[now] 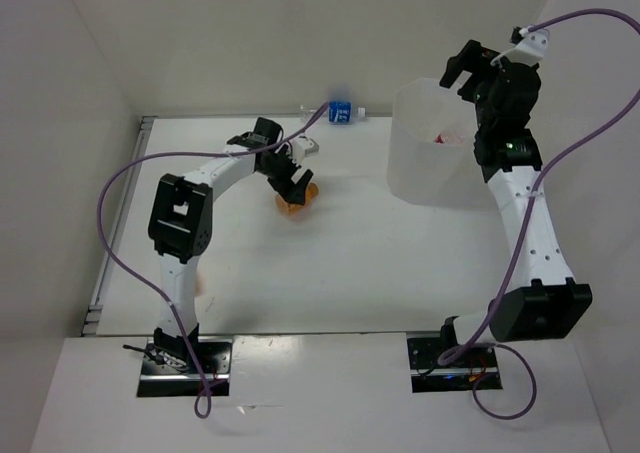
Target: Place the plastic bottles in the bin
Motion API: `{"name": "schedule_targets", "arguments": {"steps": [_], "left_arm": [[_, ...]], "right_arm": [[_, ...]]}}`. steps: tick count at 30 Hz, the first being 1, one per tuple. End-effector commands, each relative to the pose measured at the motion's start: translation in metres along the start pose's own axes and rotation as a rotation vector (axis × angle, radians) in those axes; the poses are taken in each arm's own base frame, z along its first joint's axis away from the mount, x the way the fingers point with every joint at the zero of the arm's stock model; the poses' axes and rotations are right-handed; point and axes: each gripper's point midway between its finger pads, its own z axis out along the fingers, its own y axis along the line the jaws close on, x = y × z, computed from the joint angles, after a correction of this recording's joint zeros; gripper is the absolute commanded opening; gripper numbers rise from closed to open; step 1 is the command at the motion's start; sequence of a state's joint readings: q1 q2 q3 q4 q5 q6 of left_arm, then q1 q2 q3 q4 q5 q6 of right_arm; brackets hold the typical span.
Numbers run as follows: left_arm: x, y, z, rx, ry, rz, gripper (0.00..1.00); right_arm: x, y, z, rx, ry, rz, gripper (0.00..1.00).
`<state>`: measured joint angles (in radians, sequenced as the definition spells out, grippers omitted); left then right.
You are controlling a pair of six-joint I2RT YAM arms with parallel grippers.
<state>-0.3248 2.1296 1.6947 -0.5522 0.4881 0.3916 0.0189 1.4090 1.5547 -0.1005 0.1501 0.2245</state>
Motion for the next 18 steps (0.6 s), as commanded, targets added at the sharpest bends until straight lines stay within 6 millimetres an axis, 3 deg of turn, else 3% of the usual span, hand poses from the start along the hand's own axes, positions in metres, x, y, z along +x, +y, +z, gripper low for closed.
{"name": "schedule_targets", "arguments": {"steps": [1, 4, 9, 11, 12, 13, 14, 17, 18], "left_arm": [[-0.020, -0.012, -0.012, 0.002, -0.044, 0.008, 1.00], [-0.010, -0.016, -0.005, -0.005, -0.018, -0.024, 1.00], [0.000, -0.014, 0.003, -0.051, 0.004, -0.085, 0.98], [0.003, -0.016, 0.008, -0.059, 0.020, -0.099, 0.92], [0.000, -0.016, 0.009, -0.062, 0.011, -0.111, 0.88], [-0.003, -0.015, 0.009, -0.066, -0.001, -0.119, 0.81], [-0.011, -0.014, 0.005, -0.076, -0.028, -0.121, 0.72], [-0.034, -0.028, -0.004, -0.012, -0.114, -0.109, 0.63], [-0.032, -0.028, -0.003, -0.012, -0.115, -0.109, 0.54]], "right_arm": [[-0.028, -0.004, -0.020, 0.024, -0.070, 0.025, 1.00], [-0.041, -0.009, -0.031, 0.049, -0.105, 0.040, 1.00], [-0.041, -0.013, -0.041, 0.068, -0.114, 0.075, 1.00], [-0.038, -0.017, -0.043, 0.092, -0.114, 0.099, 1.00], [-0.046, -0.016, -0.049, 0.084, -0.139, 0.104, 1.00], [-0.039, -0.018, -0.049, 0.087, -0.130, 0.102, 1.00], [-0.044, -0.015, -0.055, 0.070, -0.150, 0.121, 1.00], [-0.034, -0.011, -0.059, 0.037, -0.133, 0.141, 1.00], [-0.038, -0.007, -0.063, 0.025, -0.141, 0.144, 1.00]]}}
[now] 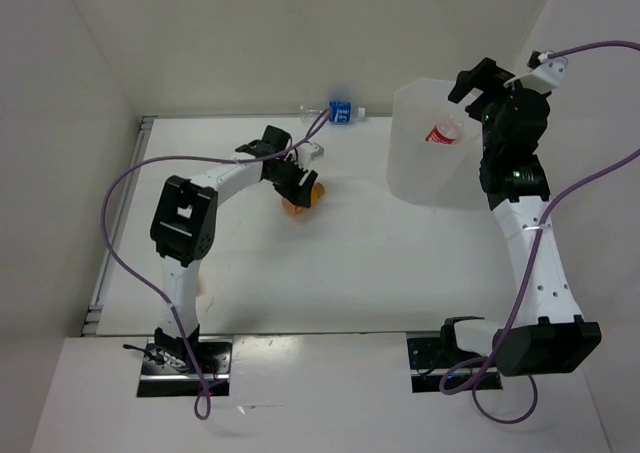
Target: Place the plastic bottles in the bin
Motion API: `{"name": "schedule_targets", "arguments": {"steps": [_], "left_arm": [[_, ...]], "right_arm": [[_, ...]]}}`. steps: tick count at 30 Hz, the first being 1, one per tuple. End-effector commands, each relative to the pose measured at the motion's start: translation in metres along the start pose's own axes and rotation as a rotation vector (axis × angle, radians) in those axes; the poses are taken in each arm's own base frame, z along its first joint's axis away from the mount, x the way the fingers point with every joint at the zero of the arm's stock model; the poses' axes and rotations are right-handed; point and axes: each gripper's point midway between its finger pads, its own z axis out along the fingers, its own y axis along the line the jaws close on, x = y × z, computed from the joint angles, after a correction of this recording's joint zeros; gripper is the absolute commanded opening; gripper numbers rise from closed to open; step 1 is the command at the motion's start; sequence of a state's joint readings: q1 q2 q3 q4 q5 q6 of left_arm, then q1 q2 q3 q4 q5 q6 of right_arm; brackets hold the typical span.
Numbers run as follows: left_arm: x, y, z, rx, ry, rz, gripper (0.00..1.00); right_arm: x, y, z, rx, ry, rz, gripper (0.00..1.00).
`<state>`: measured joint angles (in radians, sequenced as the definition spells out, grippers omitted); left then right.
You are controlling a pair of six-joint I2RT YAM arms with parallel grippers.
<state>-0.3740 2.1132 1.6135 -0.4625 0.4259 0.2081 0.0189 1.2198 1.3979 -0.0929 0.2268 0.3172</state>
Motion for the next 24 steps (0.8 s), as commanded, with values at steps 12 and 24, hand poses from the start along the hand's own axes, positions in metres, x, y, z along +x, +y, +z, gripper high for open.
{"name": "schedule_targets", "arguments": {"steps": [12, 24], "left_arm": [[-0.166, -0.055, -0.128, -0.060, -0.457, 0.074, 0.53], [-0.366, -0.168, -0.213, 0.014, -1.014, 0.232, 0.59]], "right_arm": [[-0.032, -0.013, -0.035, 0.063, -0.114, 0.093, 1.00], [-0.041, -0.015, -0.050, 0.066, -0.151, 0.146, 1.00]]}}
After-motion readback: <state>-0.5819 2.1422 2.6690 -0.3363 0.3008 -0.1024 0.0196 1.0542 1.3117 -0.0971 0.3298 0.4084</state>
